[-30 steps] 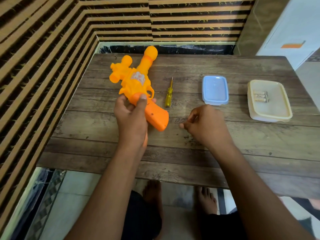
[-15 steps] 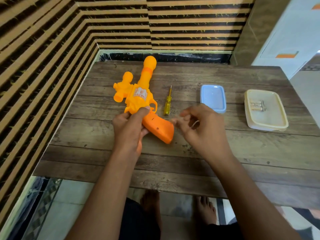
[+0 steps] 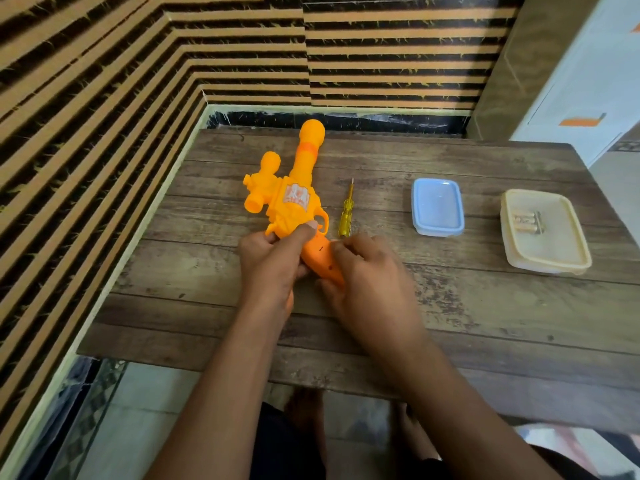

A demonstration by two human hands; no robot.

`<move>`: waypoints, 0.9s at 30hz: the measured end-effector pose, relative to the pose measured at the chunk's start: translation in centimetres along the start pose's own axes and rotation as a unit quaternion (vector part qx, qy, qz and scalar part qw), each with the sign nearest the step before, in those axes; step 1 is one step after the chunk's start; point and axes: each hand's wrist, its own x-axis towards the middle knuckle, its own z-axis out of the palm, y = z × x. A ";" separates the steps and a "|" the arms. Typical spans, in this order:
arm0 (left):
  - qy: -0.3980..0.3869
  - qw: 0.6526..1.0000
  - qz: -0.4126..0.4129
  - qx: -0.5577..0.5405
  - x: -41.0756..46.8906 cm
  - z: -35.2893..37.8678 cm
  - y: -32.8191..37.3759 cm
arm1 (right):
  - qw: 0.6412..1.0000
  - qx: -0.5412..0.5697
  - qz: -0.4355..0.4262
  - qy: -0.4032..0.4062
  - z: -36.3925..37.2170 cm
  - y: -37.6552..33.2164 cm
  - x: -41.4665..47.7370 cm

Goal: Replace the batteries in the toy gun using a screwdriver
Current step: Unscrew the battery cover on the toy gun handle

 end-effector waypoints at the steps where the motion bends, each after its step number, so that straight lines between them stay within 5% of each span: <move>1: 0.003 1.000 0.002 0.005 0.0 0.0 -0.1 | 1.000 -0.005 0.004 0.004 0.2 -0.1 0.0; 27: 0.017 1.000 0.001 0.012 0.0 -0.2 -0.2 | 0.986 -0.118 -0.021 0.118 2.2 -2.9 -0.6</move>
